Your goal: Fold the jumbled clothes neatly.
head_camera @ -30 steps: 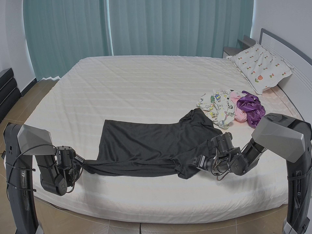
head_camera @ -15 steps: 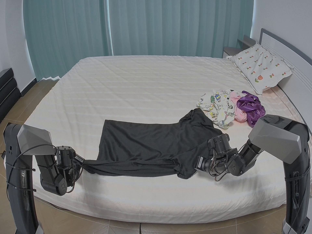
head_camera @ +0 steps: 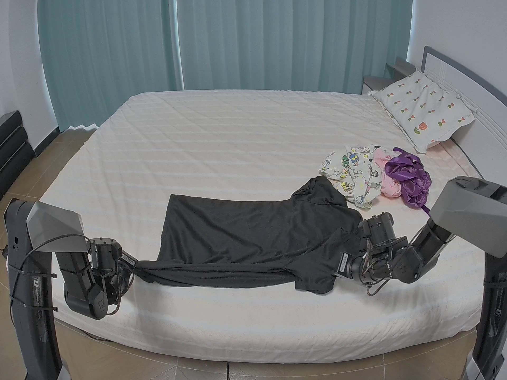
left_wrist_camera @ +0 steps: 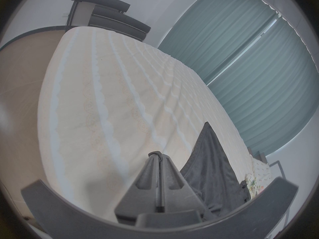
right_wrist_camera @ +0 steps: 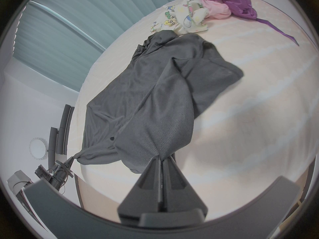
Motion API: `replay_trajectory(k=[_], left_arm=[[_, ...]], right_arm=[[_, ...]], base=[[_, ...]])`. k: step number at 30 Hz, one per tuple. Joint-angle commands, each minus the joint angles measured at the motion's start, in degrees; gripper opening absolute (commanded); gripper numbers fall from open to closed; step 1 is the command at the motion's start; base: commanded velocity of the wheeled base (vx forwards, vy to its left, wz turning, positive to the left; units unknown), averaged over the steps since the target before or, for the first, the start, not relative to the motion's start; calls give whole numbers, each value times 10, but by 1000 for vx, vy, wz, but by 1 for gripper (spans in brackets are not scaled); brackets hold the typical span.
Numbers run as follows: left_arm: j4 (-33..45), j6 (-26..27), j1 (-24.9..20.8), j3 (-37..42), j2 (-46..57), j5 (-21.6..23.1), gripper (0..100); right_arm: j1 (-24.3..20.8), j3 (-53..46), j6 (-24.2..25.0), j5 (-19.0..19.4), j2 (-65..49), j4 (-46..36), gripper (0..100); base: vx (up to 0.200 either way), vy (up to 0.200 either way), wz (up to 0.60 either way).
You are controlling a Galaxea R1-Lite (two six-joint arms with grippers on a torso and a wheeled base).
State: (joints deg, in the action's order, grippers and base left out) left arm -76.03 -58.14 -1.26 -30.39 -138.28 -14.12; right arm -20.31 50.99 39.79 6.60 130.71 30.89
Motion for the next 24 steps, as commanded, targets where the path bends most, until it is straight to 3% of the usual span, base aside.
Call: replay_trajectory(k=[1, 7, 9, 13, 15, 16, 24], left_arm=[[-18, 19, -4, 45, 32, 0, 0], [-82, 92, -27, 132, 74, 0, 0], [-107, 140, -38, 171, 99, -1, 0], [-107, 199, -66, 222, 115, -1, 0], [-107, 203, -67, 226, 115, -1, 0], [-107, 236, -75, 255, 109, -1, 0], [-111, 254, -94, 295, 43, 0, 0]], right_arm=[[17, -51, -1, 8, -85, -24, 0], [19, -99, -7, 14, -160, -83, 0], [16, -114, -19, 12, -197, -130, 0], [17, -123, -52, 11, -225, -194, 0], [17, -124, -54, 11, -226, -197, 0], [14, -139, -70, 8, -227, -218, 0], [8, -164, -91, -17, -187, -227, 0]], base=[[0, 0, 0], [0, 0, 0], [0, 0, 0], [0, 0, 0], [0, 0, 0], [0, 0, 0], [0, 0, 0]])
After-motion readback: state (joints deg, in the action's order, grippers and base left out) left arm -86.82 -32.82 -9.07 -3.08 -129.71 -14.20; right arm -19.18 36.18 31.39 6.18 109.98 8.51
